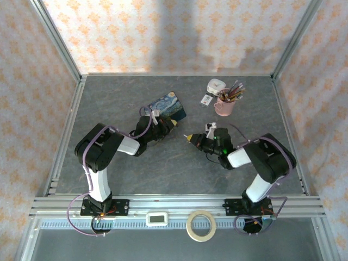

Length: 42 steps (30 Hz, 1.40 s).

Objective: Unlock a padlock with a key

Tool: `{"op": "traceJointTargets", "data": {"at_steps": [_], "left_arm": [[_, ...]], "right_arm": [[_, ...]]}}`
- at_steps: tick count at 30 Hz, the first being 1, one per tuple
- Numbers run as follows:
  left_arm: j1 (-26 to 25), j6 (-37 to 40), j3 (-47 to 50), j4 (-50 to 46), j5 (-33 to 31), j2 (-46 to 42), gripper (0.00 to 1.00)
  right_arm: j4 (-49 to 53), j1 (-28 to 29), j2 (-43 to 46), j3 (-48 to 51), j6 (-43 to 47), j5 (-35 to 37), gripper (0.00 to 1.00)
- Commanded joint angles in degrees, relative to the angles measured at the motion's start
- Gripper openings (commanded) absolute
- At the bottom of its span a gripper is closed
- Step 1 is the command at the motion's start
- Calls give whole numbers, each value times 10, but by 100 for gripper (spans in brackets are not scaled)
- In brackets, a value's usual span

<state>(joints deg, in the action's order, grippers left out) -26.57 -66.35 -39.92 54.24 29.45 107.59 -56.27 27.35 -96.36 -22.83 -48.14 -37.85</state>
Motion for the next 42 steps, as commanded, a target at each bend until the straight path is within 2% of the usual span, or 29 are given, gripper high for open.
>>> {"op": "traceJointTargets", "data": {"at_steps": [1,9,19,42], "left_arm": [[0,-47,9,66,25,-18,0],[-4,-49,13,70,22,-24,0],[-8,-51,16,77,23,-22,0],[-9,-44,11,66,15,-19,0]], "right_arm": [[-70,7,-22,-30,-22,-8,0],[-128,8,-81,-63,-49,-11,0],[-144,8,-110,-85,-53,-8,0],[-148,8,-81,-58,-55,-27,0]]}}
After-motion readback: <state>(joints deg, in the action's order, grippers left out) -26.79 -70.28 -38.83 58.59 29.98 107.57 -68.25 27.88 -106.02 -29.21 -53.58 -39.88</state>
